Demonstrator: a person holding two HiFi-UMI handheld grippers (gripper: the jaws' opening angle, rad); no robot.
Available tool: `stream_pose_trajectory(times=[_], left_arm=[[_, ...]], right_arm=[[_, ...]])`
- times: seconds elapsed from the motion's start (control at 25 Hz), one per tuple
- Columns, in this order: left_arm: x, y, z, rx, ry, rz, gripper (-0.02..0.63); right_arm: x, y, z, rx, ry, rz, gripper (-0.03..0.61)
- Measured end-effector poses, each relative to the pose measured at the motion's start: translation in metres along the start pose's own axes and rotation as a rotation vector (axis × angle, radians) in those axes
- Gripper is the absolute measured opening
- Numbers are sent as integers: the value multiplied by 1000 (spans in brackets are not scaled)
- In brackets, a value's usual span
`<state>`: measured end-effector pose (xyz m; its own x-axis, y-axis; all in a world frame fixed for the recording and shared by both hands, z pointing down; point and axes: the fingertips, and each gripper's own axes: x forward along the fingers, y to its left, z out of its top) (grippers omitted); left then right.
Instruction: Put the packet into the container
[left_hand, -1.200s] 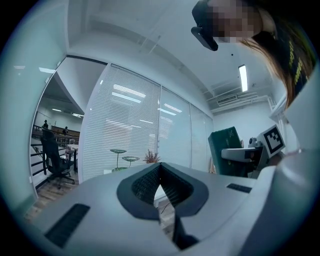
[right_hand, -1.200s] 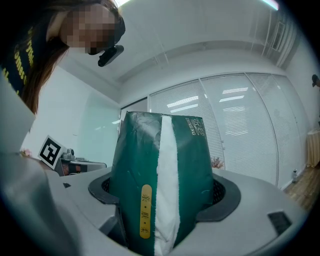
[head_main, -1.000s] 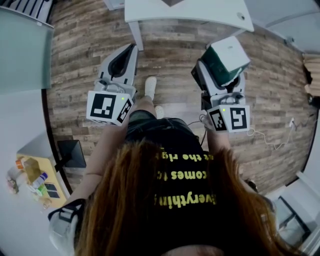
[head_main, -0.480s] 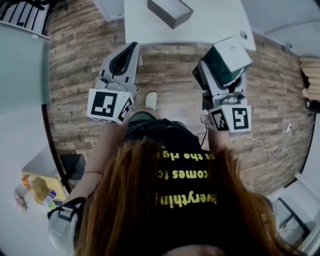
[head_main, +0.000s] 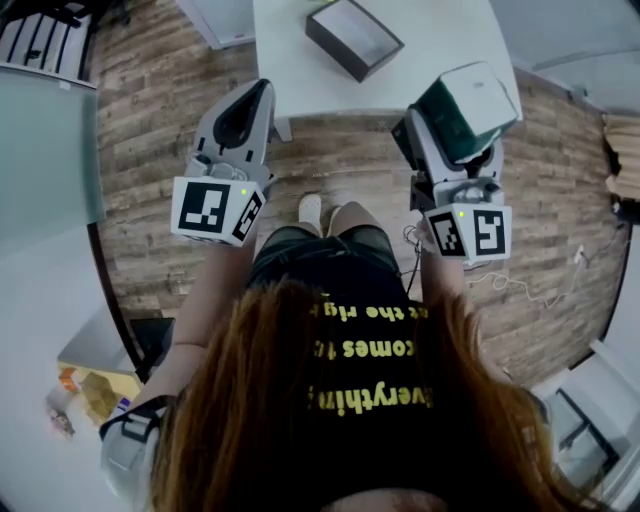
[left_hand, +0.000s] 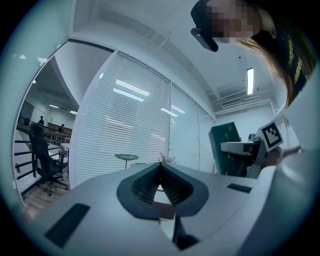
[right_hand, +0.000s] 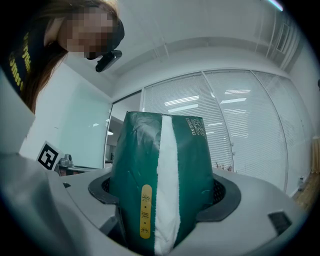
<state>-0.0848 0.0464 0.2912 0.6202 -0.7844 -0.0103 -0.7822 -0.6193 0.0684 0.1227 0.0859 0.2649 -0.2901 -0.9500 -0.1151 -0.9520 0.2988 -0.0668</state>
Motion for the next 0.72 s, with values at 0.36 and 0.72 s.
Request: stream_pose_trajectory(times=[0.36, 0.72], left_arm=[[22, 35, -15, -29, 22, 36, 2], [84, 62, -16, -23, 9, 129, 1]], right_arm=[[50, -5, -15, 10, 16, 28, 410], [127, -57, -34, 9, 50, 101, 410]])
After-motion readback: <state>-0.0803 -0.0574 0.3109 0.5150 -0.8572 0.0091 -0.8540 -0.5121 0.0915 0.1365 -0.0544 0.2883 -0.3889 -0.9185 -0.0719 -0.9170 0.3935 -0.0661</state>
